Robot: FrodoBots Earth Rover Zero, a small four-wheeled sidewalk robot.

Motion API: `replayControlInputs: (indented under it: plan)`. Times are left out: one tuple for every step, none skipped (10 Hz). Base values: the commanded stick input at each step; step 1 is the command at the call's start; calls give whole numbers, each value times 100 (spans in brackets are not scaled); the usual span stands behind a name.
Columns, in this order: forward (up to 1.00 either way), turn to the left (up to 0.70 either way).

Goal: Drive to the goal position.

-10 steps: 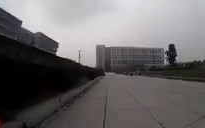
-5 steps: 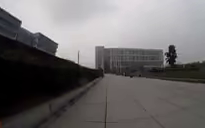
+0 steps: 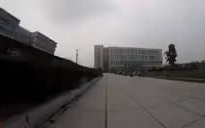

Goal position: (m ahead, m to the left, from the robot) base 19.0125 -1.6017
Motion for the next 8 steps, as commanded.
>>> replayControlInputs:
  plan:
    - [70, 0]
    - [70, 0]
    - [70, 0]
    - [70, 0]
    - [70, 0]
    - [70, 0]
    - [70, 0]
    - [70, 0]
